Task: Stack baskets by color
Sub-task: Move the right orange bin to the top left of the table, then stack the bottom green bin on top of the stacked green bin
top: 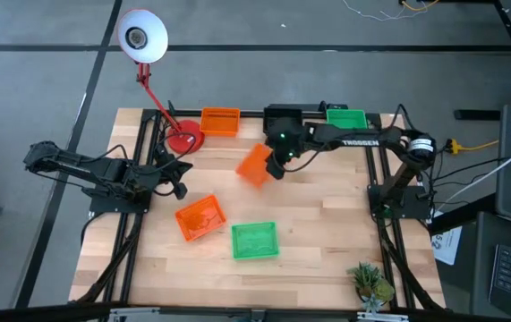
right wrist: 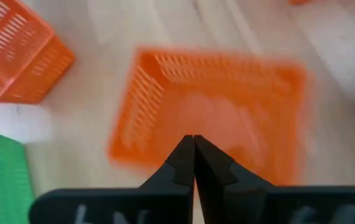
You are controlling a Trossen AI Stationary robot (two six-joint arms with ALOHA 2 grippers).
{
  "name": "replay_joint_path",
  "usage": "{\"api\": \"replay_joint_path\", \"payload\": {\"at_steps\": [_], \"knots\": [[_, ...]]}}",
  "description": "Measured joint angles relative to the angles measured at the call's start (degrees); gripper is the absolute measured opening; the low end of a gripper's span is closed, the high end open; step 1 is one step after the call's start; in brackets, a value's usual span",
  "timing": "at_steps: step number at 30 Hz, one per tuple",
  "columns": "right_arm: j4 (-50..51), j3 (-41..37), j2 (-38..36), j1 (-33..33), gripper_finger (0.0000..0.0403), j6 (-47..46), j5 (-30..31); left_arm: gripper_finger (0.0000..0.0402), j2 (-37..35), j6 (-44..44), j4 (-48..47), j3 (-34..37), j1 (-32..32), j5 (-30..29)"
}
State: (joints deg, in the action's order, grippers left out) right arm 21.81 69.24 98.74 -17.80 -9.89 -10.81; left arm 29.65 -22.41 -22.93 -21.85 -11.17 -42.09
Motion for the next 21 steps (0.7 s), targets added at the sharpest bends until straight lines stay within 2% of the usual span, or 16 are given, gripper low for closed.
{"api": "replay_joint_path", "payload": {"at_steps": [3,5,8,10,12,15,17,19,21], "knots": [[7.8,3.9,0.0,0.8,0.0003,1.5,-3.3,0.0000,0.0,0.0,0.0,0.0,0.0,0.0],[11.5,5.2,0.0,2.2,0.0002,1.5,-11.1,0.0000,0.0,0.0,-0.1,0.0,0.0,0.0],[11.0,5.3,0.0,5.8,0.0006,1.5,-23.2,0.0000,0.0,0.1,-0.1,0.0,0.0,-0.2],[9.2,5.3,0.0,8.9,0.0008,1.5,-26.0,0.0000,0.0,0.1,-0.1,0.0,0.0,-0.3],[7.4,5.3,0.0,12.6,0.0007,1.0,-21.6,0.0000,0.0,0.1,-0.2,0.0,0.0,-0.3],[4.1,5.3,0.0,17.8,0.0003,-0.9,-7.6,0.0000,0.0,0.1,-0.2,0.0,0.0,-0.3],[3.7,5.3,0.0,20.5,0.0002,0.1,-1.1,0.0000,0.0,0.1,-0.2,0.0,0.0,-0.3],[3.6,5.3,0.1,22.7,0.0004,0.6,2.3,0.0000,0.0,0.1,-0.2,0.0,0.0,-0.3],[3.5,5.3,0.1,24.4,0.0014,1.1,2.6,0.0000,0.0,0.1,-0.2,0.0,0.0,-0.3]]}}
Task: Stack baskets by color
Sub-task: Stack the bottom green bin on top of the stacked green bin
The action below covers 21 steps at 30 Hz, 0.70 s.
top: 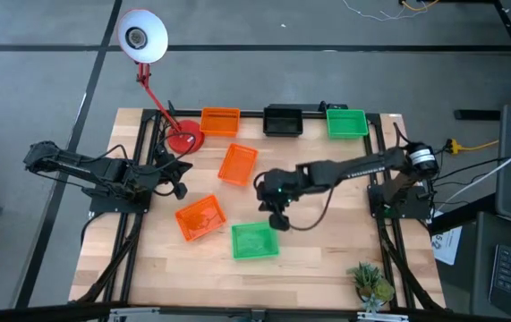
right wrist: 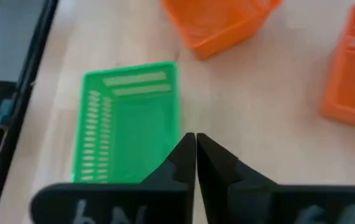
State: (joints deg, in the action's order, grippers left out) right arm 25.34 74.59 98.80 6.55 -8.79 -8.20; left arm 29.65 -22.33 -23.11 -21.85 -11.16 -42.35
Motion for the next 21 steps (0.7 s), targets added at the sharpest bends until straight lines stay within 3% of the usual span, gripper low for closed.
{"api": "replay_joint_path", "payload": {"at_steps": [8,14,17,21], "knots": [[-5.2,0.0,0.1,4.4,0.0124,0.0,-0.4,0.0000,0.0,0.0,0.0,0.0,0.0,0.0],[-10.8,0.0,5.1,5.9,0.0210,-0.1,-0.4,0.0000,0.0,0.0,0.0,0.0,0.0,0.0],[-9.7,1.9,8.6,5.6,0.0236,-1.8,-0.5,0.0000,0.0,0.0,0.0,0.0,0.0,0.0],[-5.6,6.4,12.1,4.3,0.0240,-1.7,-0.3,0.0000,0.0,0.0,0.0,0.0,0.0,0.0]]}}
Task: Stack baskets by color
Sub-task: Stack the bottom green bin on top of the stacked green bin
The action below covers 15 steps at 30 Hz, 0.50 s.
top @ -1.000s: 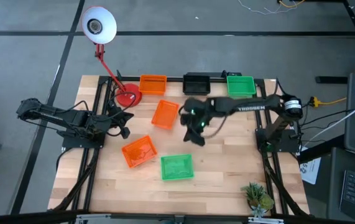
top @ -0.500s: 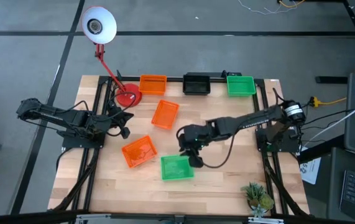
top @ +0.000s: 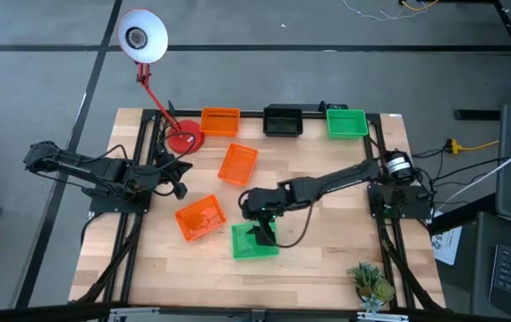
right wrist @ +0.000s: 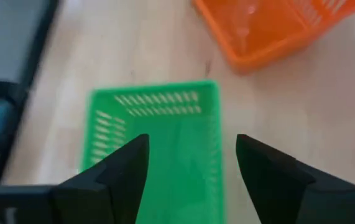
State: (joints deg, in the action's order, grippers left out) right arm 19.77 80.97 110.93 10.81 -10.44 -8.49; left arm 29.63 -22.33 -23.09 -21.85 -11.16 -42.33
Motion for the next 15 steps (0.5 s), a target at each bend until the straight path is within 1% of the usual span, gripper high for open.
{"api": "replay_joint_path", "payload": {"at_steps": [3,6,7,11,15], "knots": [[5.1,2.8,2.6,-0.4,0.0231,2.3,1.0,0.0000,0.0,0.0,0.0,0.0,0.0,0.0],[9.5,4.0,4.3,-0.2,0.0222,4.7,5.8,0.0000,0.0,0.0,0.0,0.0,0.0,0.0],[9.8,4.1,4.7,-0.2,0.0221,4.8,6.5,0.0000,0.0,0.0,0.0,0.0,0.0,0.0],[11.2,4.1,5.8,-0.3,0.0219,3.5,7.0,0.0000,0.0,0.0,0.0,0.0,0.0,0.0],[15.1,4.1,7.3,0.0,0.0212,3.1,7.1,0.0000,0.0,0.0,-0.1,0.0,0.0,0.0]]}}
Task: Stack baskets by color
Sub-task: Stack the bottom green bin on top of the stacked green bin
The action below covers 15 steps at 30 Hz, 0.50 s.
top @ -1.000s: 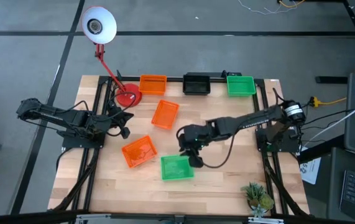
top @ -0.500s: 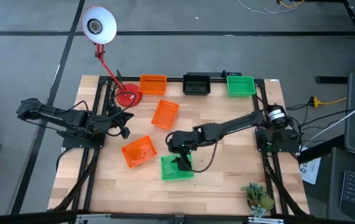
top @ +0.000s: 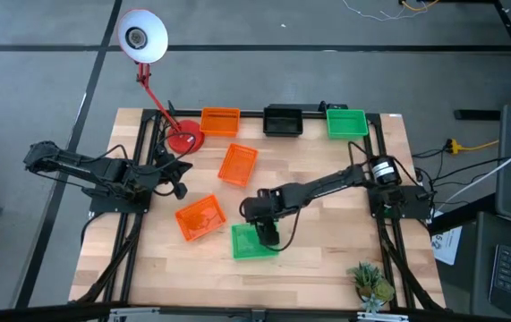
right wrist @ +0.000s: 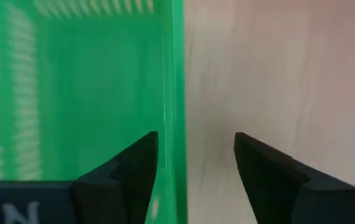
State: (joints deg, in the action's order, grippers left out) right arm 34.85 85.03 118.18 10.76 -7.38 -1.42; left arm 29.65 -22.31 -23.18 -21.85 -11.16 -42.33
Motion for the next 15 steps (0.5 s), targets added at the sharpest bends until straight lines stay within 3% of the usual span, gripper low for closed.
{"api": "replay_joint_path", "payload": {"at_steps": [3,7,11,15], "knots": [[4.8,0.0,1.6,0.0,0.0169,-1.0,1.5,0.0000,0.0,0.0,-0.1,0.0,0.0,0.0],[11.1,0.1,2.4,0.0,0.0033,-0.9,3.7,0.0000,0.0,0.0,-0.3,0.0,0.0,0.0],[19.3,0.1,0.7,0.0,0.0006,0.0,4.3,0.0000,0.0,0.3,-0.4,0.0,0.0,0.0],[31.6,-0.1,-2.6,-0.3,0.0002,0.4,12.6,0.0000,0.0,0.4,-0.4,0.0,0.0,-0.2]]}}
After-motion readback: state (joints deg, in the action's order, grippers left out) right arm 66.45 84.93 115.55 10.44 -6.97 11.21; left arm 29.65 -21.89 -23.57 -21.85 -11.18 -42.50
